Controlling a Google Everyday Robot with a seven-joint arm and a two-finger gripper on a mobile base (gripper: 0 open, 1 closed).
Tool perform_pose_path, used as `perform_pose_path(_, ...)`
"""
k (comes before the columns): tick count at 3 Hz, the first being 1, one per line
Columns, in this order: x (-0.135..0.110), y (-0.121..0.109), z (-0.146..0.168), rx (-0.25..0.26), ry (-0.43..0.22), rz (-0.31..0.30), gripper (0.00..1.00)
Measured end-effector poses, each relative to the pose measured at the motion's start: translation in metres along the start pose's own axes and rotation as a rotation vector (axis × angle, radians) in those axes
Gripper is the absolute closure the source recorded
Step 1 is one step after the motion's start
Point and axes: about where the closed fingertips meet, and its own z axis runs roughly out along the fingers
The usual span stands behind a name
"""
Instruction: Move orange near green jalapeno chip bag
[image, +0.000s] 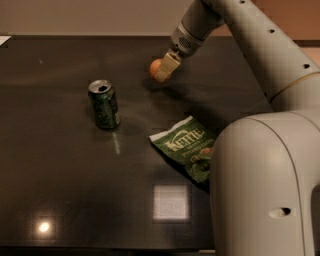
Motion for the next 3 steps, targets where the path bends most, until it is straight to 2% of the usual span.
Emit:
perform_pose_path(1, 0.060, 0.013, -0.056, 0.058, 0.010, 0.067, 1.00)
perform_pose_path(2, 0.079, 0.023, -0.078, 0.084, 0.001, 0.086, 1.00)
perform_pose_path(3, 0.118, 0.067, -0.104, 0.083, 0.005, 0.115, 1.00)
